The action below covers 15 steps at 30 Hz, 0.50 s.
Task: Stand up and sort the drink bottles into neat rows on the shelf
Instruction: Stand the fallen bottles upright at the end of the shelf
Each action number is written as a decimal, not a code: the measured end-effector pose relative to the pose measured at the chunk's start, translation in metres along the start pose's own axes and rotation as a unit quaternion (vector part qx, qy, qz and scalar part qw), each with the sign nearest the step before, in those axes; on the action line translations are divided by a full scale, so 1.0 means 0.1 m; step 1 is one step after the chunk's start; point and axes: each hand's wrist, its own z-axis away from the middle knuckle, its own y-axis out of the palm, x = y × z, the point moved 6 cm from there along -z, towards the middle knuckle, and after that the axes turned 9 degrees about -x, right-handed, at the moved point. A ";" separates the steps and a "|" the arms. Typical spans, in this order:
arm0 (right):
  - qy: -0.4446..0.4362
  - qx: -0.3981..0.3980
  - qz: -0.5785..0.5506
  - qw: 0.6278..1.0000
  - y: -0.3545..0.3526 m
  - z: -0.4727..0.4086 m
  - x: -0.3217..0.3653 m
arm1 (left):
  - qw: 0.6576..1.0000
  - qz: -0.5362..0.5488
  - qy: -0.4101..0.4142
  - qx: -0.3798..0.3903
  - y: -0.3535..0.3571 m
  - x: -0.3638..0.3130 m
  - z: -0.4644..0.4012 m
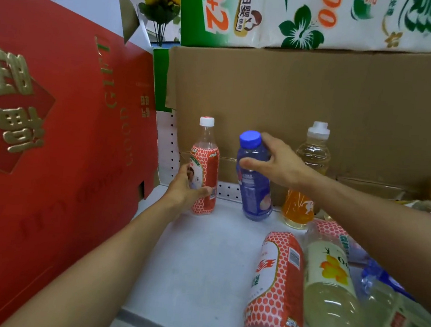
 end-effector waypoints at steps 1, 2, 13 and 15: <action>0.025 -0.018 -0.024 0.999 -0.02 -0.04 -0.06 | 1.000 -0.004 -0.001 0.003 0.03 0.00 -0.01; 0.055 -0.034 -0.047 0.997 -0.04 -0.06 -0.11 | 1.000 -0.006 -0.002 0.005 0.07 -0.01 -0.01; 0.146 -0.016 -0.043 0.988 0.00 0.15 -0.18 | 0.999 -0.004 0.008 0.034 0.25 -0.07 0.25; 0.132 0.013 0.016 0.991 -0.08 0.38 -0.14 | 0.998 -0.014 0.033 0.060 0.25 -0.13 0.48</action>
